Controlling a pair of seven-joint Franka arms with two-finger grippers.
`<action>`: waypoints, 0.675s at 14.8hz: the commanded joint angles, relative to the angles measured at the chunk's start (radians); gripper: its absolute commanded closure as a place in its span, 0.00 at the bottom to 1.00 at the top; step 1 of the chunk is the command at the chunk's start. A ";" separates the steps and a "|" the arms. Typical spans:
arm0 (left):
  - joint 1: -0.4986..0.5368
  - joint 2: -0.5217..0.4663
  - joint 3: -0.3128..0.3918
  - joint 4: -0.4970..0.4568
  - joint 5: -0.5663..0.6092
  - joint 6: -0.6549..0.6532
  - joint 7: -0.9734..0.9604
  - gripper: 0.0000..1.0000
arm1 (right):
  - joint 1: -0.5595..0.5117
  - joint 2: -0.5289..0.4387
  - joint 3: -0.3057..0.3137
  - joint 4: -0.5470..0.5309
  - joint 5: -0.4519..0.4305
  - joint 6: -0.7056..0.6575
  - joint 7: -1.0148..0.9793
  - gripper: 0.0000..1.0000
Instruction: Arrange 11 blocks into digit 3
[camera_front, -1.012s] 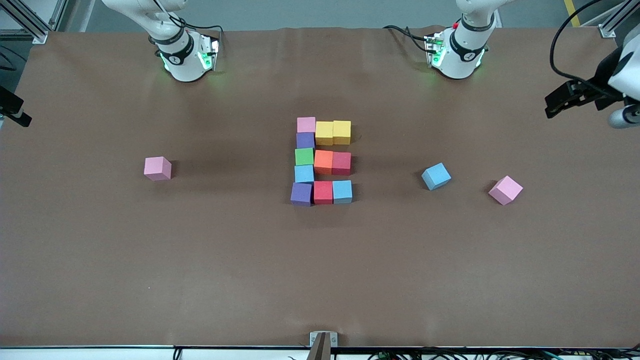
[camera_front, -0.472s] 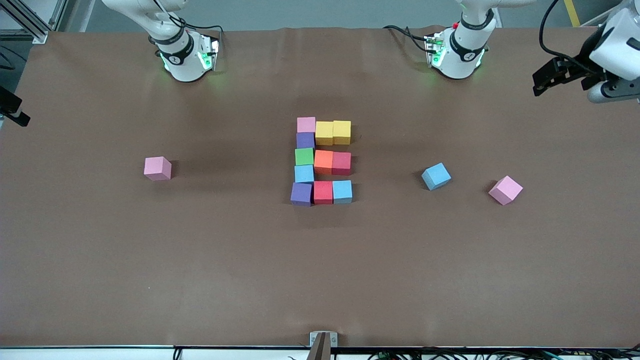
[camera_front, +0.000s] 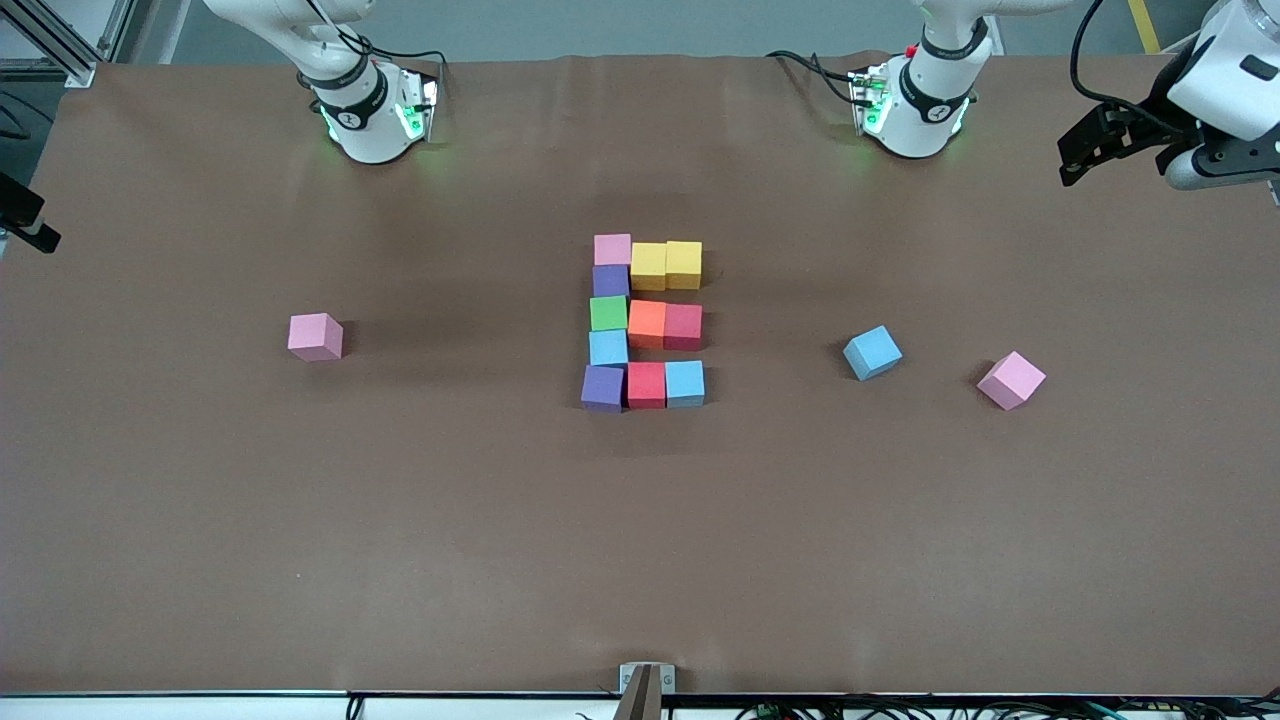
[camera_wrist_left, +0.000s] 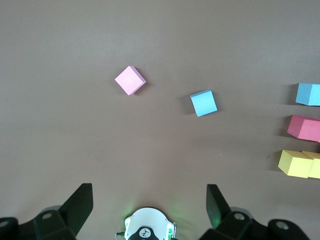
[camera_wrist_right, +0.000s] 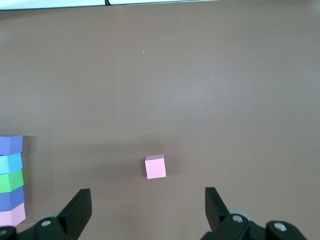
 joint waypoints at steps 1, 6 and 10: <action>-0.006 -0.025 0.005 -0.028 -0.014 0.020 0.019 0.00 | 0.001 0.001 0.000 0.009 -0.004 -0.004 -0.005 0.00; -0.007 -0.022 -0.023 -0.026 -0.003 0.029 0.022 0.00 | -0.002 0.003 0.000 0.008 -0.004 -0.002 -0.005 0.00; -0.004 -0.020 -0.024 -0.025 -0.006 0.032 0.022 0.00 | -0.001 0.003 0.000 0.008 -0.005 -0.002 -0.005 0.00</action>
